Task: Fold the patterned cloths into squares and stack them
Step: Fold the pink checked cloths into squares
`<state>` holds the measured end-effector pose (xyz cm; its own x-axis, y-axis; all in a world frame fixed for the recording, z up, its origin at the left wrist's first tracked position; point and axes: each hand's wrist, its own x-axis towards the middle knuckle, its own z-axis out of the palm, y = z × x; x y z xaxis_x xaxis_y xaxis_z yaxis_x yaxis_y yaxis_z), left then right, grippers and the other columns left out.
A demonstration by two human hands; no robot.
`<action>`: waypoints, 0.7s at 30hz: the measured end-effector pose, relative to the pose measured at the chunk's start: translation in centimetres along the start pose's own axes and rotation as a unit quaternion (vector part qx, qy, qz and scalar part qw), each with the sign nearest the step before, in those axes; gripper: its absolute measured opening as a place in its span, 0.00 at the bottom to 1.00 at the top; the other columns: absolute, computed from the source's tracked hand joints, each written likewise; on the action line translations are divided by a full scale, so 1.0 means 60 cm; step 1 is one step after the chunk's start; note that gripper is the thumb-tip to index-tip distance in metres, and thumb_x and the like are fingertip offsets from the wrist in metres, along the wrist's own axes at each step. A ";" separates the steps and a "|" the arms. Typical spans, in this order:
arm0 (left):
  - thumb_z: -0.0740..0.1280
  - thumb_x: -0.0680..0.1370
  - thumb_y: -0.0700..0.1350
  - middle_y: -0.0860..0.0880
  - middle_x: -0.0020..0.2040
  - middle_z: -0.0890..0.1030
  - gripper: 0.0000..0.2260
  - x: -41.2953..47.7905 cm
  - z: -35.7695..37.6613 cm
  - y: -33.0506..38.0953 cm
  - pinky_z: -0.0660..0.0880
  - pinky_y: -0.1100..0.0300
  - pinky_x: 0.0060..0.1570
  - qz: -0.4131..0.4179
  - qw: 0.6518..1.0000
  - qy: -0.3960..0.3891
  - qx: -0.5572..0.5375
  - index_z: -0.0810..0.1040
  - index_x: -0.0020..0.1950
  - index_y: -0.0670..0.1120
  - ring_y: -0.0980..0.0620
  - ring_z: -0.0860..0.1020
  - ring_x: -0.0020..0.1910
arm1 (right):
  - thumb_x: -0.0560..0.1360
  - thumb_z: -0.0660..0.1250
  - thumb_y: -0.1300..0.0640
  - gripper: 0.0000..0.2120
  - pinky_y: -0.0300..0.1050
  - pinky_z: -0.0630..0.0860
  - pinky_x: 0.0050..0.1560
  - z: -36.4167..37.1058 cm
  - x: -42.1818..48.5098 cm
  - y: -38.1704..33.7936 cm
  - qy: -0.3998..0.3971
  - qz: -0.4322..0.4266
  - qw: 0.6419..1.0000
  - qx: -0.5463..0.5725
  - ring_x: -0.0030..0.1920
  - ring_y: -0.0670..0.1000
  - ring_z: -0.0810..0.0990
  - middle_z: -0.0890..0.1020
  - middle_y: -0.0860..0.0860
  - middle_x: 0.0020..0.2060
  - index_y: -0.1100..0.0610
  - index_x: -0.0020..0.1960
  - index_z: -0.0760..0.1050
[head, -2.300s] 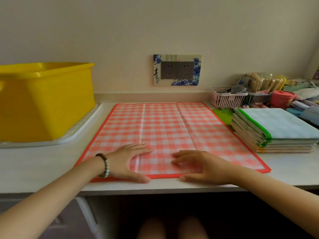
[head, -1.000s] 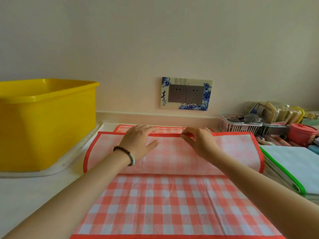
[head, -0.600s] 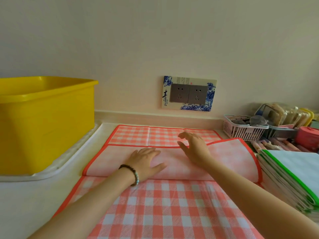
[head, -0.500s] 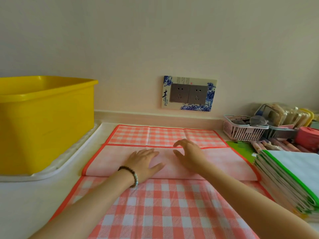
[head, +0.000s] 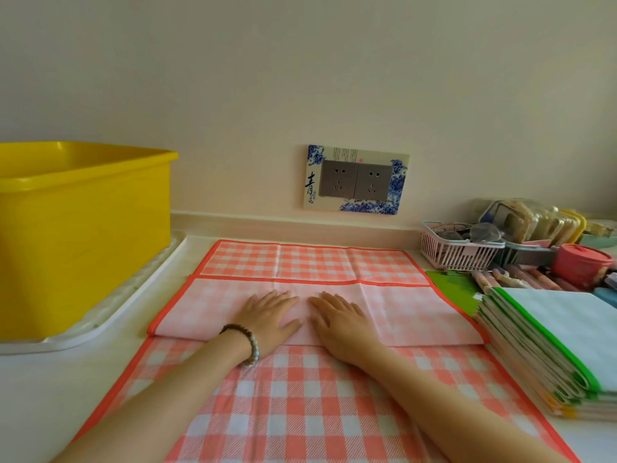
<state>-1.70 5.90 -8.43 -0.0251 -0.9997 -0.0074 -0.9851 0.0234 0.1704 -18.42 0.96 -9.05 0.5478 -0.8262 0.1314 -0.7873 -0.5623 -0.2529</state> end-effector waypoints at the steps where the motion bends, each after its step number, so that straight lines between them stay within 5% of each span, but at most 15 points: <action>1: 0.47 0.80 0.61 0.55 0.78 0.47 0.26 0.000 0.001 -0.001 0.44 0.51 0.74 0.002 1.000 -0.003 0.000 0.49 0.77 0.55 0.54 0.45 0.76 | 0.81 0.46 0.45 0.23 0.47 0.45 0.74 -0.002 -0.003 0.010 -0.002 0.011 1.000 -0.004 0.76 0.49 0.51 0.55 0.47 0.76 0.47 0.76 0.54; 5: 0.44 0.77 0.66 0.56 0.78 0.45 0.30 -0.003 0.000 -0.003 0.43 0.51 0.75 0.010 1.000 -0.009 0.004 0.48 0.77 0.55 0.54 0.44 0.76 | 0.81 0.45 0.42 0.25 0.49 0.45 0.74 -0.023 -0.018 0.074 -0.009 0.080 0.996 -0.022 0.76 0.49 0.49 0.52 0.46 0.77 0.45 0.76 0.52; 10: 0.29 0.54 0.80 0.56 0.77 0.46 0.55 -0.006 -0.001 -0.002 0.43 0.50 0.74 0.013 1.000 -0.010 0.000 0.47 0.77 0.55 0.55 0.45 0.76 | 0.81 0.44 0.42 0.25 0.51 0.47 0.75 -0.060 -0.051 0.169 -0.024 0.175 0.982 -0.067 0.77 0.50 0.49 0.50 0.47 0.77 0.46 0.77 0.49; 18: 0.36 0.62 0.78 0.56 0.78 0.46 0.48 -0.004 0.001 -0.001 0.44 0.49 0.75 0.014 1.000 -0.006 0.005 0.47 0.77 0.55 0.54 0.45 0.76 | 0.81 0.44 0.44 0.25 0.51 0.48 0.75 -0.078 -0.070 0.228 -0.027 0.218 0.973 -0.070 0.76 0.50 0.48 0.50 0.49 0.77 0.49 0.77 0.50; 21: 0.34 0.58 0.80 0.56 0.78 0.46 0.52 -0.003 0.002 -0.002 0.44 0.49 0.75 0.017 1.000 -0.006 0.010 0.47 0.77 0.55 0.53 0.45 0.76 | 0.81 0.46 0.44 0.25 0.52 0.49 0.75 -0.084 -0.065 0.203 -0.009 0.195 0.978 -0.072 0.76 0.52 0.50 0.51 0.50 0.77 0.49 0.76 0.52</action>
<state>-1.63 6.07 -8.58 -0.0599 -0.9981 -0.0129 -0.9868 0.0573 0.1512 -31.57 -2.86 -7.83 0.2008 -0.9790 0.0346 -0.9686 -0.2037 -0.1424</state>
